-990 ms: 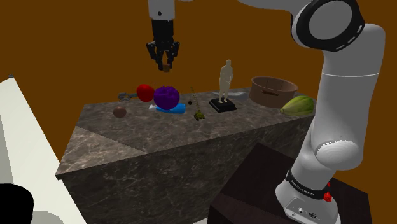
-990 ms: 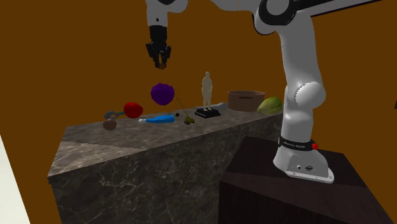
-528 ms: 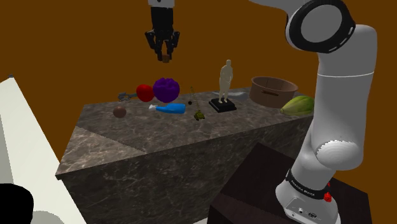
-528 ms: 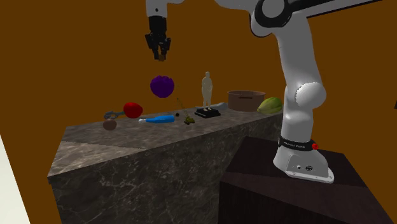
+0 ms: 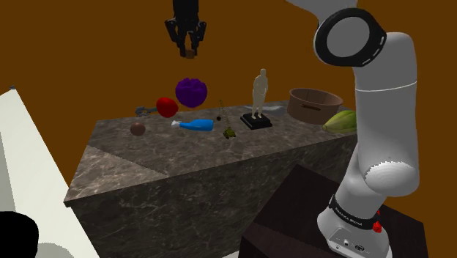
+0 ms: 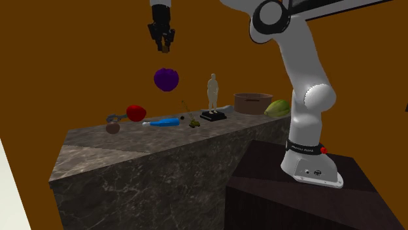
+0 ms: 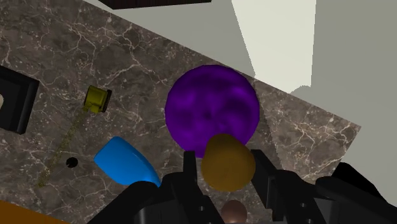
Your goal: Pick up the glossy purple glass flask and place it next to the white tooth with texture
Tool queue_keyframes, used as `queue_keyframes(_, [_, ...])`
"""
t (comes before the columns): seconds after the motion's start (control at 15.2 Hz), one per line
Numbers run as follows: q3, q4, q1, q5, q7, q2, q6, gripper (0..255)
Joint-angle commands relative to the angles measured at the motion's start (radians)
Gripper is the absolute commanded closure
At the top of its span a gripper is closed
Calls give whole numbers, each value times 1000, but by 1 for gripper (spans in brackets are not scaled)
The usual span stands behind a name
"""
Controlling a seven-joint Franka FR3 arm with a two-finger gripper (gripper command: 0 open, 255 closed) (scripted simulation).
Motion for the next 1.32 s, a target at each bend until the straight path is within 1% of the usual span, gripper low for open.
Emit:
queue_keyframes(0.0, [0,50,4,-4,-1,18,-31,255])
queue_keyframes(0.2, [-15,-130,-63,22,-62,-100,34,255])
queue_keyframes(0.33, [-30,-214,-100,35,-107,-158,61,255])
queue_keyframes(0.53, [-57,-311,-149,50,-176,-229,90,255])
queue_keyframes(0.86, [-109,-421,-220,64,-294,-313,120,255])
queue_keyframes(1.25, [-179,-493,-298,70,-439,-371,138,255])
